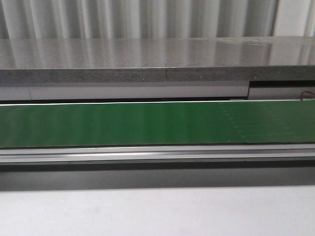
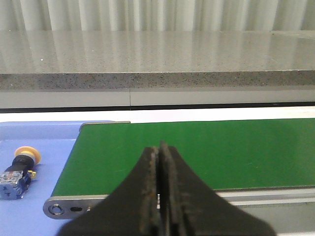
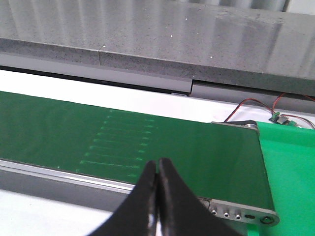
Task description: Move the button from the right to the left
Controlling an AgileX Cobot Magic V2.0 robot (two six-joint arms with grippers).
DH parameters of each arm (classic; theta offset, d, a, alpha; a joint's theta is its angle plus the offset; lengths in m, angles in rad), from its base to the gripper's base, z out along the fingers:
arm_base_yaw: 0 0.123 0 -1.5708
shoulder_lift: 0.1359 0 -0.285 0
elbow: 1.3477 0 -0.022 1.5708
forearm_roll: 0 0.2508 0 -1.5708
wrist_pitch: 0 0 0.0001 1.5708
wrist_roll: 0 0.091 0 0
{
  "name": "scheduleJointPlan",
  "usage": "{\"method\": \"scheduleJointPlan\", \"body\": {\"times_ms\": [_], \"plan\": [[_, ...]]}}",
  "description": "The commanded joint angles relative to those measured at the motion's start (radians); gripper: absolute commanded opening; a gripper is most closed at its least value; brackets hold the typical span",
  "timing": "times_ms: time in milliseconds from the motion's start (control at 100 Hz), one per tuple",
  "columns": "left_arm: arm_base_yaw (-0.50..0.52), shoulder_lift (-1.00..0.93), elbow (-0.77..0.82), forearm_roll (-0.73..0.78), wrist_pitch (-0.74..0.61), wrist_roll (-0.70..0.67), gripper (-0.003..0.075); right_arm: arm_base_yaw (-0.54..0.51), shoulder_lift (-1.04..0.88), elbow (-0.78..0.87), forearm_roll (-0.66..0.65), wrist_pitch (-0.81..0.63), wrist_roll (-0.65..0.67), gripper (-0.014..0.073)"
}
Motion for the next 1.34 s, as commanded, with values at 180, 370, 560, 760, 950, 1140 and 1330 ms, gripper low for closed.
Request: {"method": "scheduleJointPlan", "body": {"times_ms": [180,370,560,760,950,1140,1330], "plan": [[-0.001,-0.037,0.023,-0.008,-0.08,-0.011,-0.002,-0.074,0.011,0.152,-0.012,-0.446,0.118,-0.0068],[-0.001,-0.037,0.023,-0.008,-0.08,-0.011,-0.002,-0.113,-0.016,0.3,-0.043,-0.569,0.168,-0.0068],[-0.001,-0.037,0.023,-0.008,-0.08,-0.011,-0.002,-0.12,-0.146,0.328,-0.109,-0.488,0.189,-0.0068],[-0.001,-0.035,0.023,-0.008,-0.08,-0.011,-0.002,-0.122,-0.186,0.329,-0.128,-0.423,0.196,-0.0068],[-0.001,-0.035,0.023,-0.008,-0.08,-0.011,-0.002,-0.122,-0.186,0.329,-0.128,-0.423,0.196,-0.0068],[-0.001,-0.035,0.023,-0.008,-0.08,-0.011,-0.002,-0.122,-0.186,0.329,-0.128,-0.423,0.196,-0.0068],[-0.001,-0.035,0.023,-0.008,-0.08,-0.011,-0.002,-0.122,-0.186,0.329,-0.128,-0.423,0.196,-0.0068]]}}
